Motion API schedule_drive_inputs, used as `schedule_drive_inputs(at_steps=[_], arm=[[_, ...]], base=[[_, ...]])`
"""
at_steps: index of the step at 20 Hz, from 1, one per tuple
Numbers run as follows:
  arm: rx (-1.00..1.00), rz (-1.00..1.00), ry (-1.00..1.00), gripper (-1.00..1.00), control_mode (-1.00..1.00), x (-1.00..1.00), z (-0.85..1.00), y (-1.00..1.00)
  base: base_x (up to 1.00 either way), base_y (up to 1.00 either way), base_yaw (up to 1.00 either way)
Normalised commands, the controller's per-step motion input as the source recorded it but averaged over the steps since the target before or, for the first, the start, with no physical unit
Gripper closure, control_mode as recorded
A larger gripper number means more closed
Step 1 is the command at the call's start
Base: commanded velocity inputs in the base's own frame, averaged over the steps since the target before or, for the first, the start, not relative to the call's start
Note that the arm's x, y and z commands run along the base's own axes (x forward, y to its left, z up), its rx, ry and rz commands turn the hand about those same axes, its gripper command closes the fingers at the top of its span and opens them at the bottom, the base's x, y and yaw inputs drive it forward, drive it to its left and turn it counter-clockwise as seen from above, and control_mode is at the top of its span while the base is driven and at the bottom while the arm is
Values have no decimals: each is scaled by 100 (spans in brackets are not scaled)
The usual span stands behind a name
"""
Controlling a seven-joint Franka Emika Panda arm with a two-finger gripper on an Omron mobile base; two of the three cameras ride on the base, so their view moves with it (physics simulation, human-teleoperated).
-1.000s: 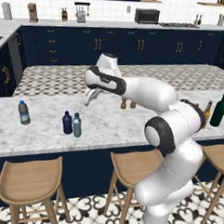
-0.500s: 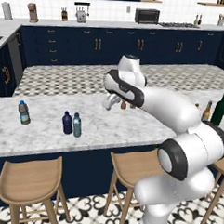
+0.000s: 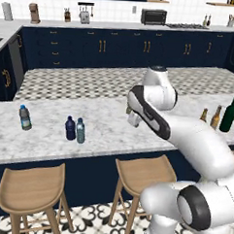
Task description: Move the plastic bottles in the middle to the plastics group, and the glass bottles in the middle to the glass group.
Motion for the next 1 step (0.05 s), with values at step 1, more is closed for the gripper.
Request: schedule_drive_inputs(at_steps=[1], arm=[[0, -17, 0, -100, -100, -90, -15, -69]], base=[[0, 0, 0]])
